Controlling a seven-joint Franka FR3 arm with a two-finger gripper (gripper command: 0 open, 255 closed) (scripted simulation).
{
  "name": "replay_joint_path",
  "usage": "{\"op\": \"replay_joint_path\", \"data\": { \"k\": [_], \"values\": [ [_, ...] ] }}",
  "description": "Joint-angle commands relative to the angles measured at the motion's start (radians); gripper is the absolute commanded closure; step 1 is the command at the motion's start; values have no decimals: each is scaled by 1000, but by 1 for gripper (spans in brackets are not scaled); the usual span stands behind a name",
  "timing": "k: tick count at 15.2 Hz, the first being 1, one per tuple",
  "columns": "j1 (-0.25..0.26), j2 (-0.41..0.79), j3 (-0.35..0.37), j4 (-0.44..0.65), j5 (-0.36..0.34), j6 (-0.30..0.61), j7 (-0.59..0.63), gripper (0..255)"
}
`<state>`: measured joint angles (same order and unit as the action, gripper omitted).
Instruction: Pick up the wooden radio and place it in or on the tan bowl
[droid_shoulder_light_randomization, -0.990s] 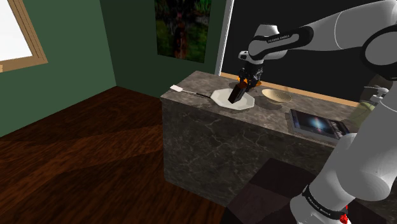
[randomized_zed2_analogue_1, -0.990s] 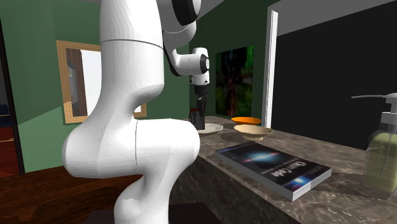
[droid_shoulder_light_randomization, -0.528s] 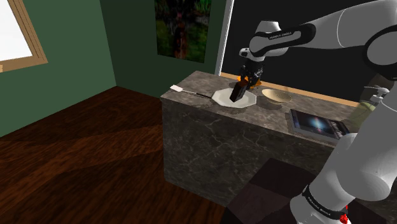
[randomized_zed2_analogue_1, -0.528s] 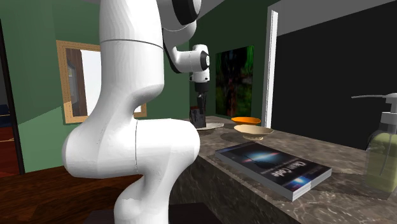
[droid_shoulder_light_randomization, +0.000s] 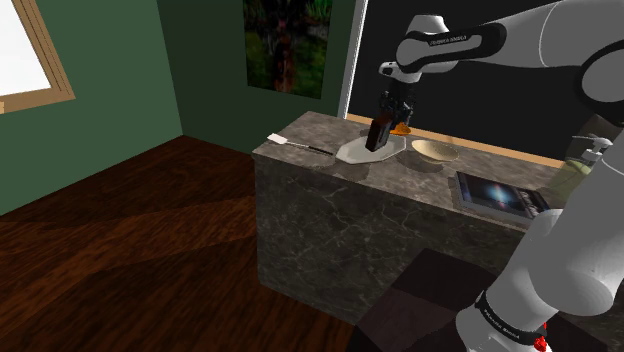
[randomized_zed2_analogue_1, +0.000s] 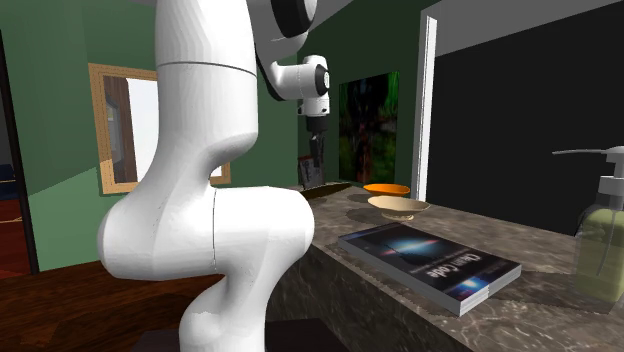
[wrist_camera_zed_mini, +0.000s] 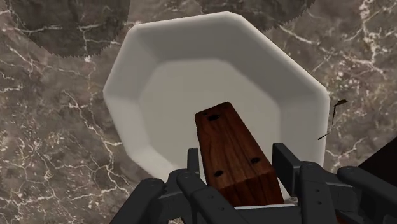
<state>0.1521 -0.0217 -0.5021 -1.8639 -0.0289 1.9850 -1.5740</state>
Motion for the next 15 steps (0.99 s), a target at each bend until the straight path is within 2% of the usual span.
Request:
{"op": "replay_joint_path", "data": {
  "k": [1, 11, 15],
  "values": [
    [1, -6, 1, 23, -3, -28, 3, 255],
    [1, 1, 1, 162, 2, -161, -2, 255],
    [-45, 10, -48, 191, 20, -180, -101, 255]
  ]
}}
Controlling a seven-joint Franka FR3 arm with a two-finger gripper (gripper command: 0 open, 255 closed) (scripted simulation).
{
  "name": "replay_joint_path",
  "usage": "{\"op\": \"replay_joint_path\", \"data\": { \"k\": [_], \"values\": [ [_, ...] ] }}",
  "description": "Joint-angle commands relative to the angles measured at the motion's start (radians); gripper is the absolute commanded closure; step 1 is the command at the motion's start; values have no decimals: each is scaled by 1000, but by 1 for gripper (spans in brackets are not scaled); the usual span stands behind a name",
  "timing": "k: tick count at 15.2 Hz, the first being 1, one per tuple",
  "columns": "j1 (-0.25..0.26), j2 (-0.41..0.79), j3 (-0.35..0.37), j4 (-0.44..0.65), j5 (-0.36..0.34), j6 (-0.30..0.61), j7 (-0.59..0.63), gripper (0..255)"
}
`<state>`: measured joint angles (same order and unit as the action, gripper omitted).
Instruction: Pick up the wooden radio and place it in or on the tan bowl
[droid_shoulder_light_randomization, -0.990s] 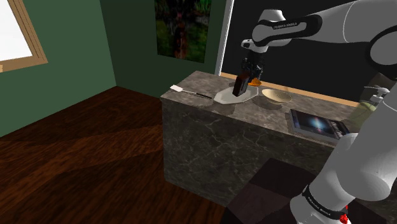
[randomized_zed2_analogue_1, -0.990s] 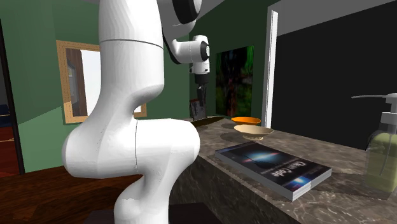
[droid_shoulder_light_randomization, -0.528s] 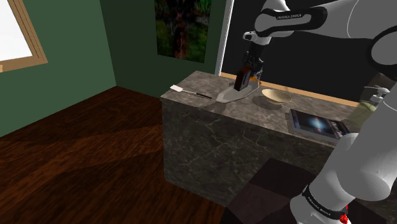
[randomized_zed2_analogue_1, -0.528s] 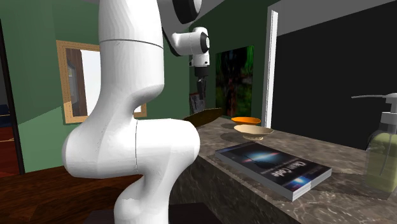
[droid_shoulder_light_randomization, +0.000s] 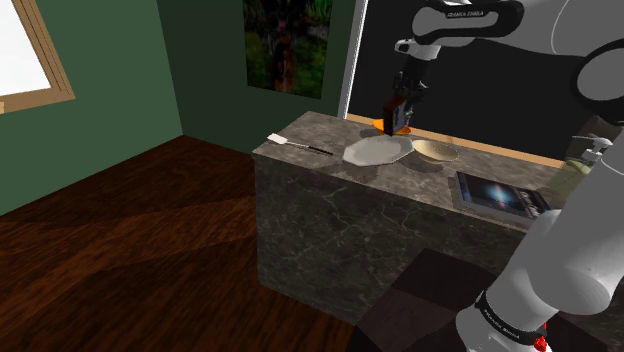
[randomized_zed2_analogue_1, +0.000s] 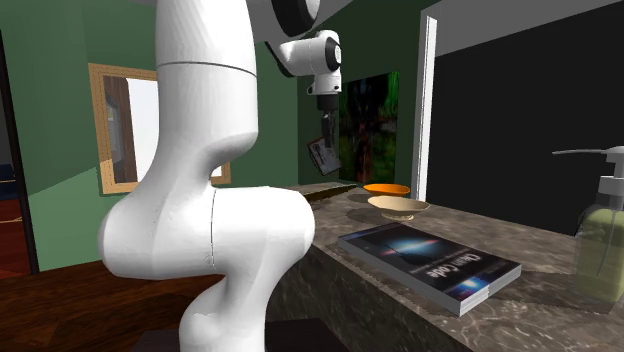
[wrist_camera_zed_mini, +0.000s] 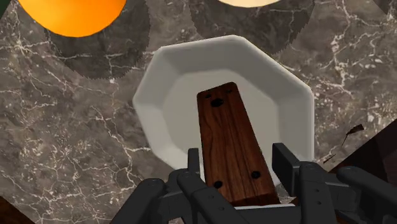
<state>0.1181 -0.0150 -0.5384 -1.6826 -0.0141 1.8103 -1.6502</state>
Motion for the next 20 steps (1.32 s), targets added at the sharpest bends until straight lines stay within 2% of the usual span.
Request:
{"op": "replay_joint_path", "data": {
  "k": [1, 10, 14, 18, 19, 20],
  "values": [
    [-23, 9, -25, 20, 11, -11, -51, 255],
    [-159, 122, -140, 177, 117, -84, -303, 255],
    [-250, 213, -180, 290, 196, -136, -422, 255],
    [-376, 329, -202, 443, 291, -208, -534, 255],
    [-397, 347, -202, 468, 305, -220, -548, 255],
    [-390, 339, -201, 444, 299, -202, -548, 255]
  ]
}}
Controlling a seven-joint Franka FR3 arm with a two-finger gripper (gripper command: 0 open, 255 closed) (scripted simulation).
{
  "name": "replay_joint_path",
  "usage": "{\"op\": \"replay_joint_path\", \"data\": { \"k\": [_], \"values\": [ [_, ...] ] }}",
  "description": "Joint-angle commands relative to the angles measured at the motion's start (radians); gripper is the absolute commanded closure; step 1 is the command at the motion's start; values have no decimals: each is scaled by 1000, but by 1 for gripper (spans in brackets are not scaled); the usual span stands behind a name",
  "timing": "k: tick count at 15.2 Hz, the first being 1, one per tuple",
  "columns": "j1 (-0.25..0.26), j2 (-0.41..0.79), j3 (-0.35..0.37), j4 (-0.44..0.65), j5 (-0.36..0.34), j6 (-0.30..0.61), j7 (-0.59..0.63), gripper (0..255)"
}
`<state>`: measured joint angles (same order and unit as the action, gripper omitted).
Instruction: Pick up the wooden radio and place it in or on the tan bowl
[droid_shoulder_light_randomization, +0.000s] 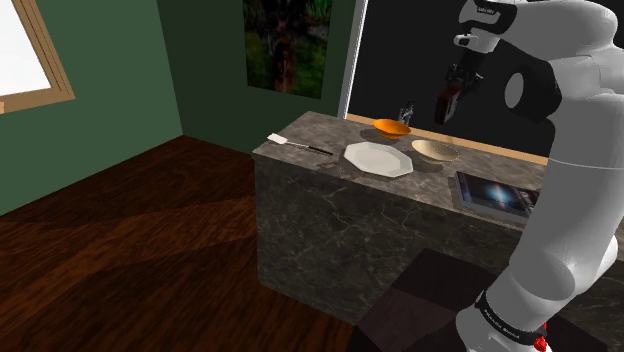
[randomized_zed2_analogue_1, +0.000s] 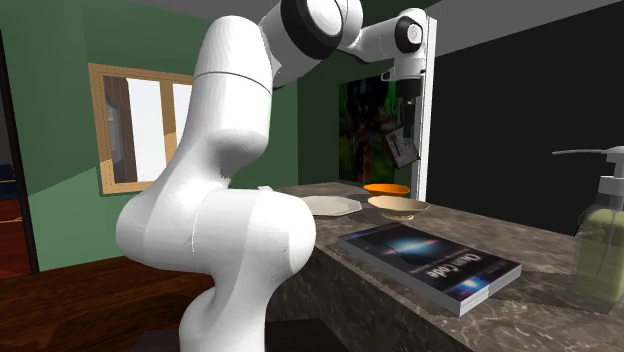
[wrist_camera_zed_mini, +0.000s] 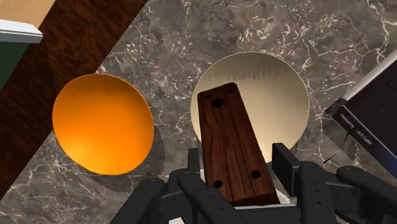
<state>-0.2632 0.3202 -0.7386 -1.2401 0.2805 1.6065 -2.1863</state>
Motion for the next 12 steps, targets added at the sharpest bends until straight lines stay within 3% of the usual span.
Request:
{"op": "replay_joint_path", "data": {
  "k": [1, 12],
  "values": [
    [-2, -2, -2, -21, 0, 18, -11, 255],
    [47, -48, -1, -229, -29, 189, -13, 255]
  ]
}}
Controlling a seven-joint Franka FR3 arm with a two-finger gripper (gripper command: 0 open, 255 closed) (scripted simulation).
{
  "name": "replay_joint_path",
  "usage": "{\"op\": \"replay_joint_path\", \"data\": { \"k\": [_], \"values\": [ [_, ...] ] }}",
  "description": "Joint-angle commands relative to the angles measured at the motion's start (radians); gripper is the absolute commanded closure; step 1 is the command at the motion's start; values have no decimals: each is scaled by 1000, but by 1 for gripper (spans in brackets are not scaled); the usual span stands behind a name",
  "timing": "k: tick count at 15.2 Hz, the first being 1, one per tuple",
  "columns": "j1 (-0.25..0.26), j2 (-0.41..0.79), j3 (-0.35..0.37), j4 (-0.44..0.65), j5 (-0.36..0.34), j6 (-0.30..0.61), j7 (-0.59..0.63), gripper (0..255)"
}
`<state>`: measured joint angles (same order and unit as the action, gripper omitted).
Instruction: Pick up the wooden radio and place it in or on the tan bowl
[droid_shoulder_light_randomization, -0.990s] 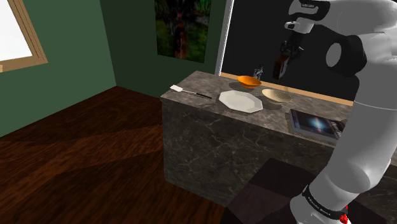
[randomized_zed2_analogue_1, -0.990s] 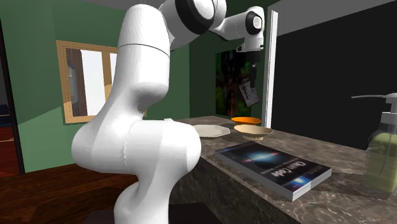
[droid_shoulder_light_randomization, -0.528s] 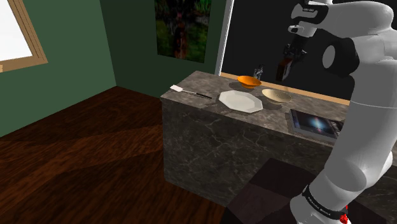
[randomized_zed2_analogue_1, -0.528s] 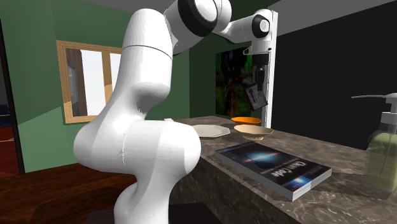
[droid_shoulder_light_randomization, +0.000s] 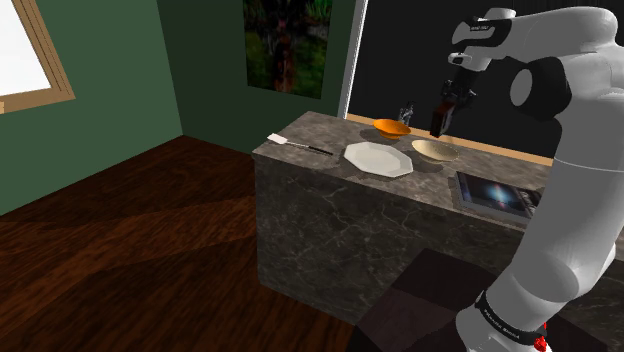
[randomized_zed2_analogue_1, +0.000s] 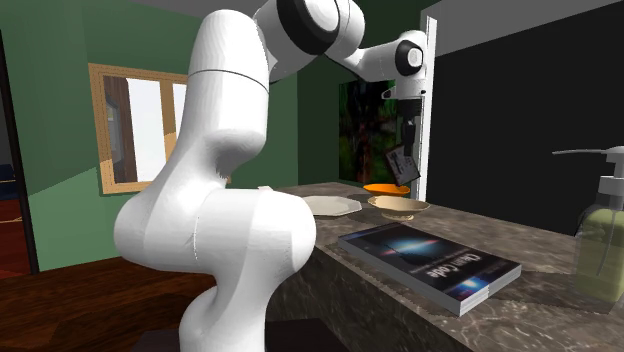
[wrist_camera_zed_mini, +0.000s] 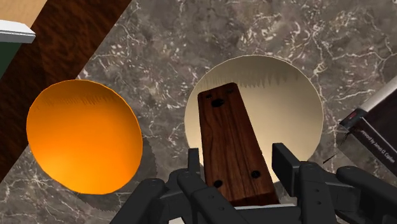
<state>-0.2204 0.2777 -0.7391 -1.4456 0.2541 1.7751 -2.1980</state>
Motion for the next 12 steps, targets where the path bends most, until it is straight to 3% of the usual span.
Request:
{"op": "replay_joint_path", "data": {
  "k": [1, 8, 12],
  "values": [
    [7, -8, 0, -39, -4, 34, -2, 255],
    [20, -12, 4, -141, -3, 131, -10, 255],
    [20, -12, 4, -141, -3, 131, -10, 255]
  ]
}}
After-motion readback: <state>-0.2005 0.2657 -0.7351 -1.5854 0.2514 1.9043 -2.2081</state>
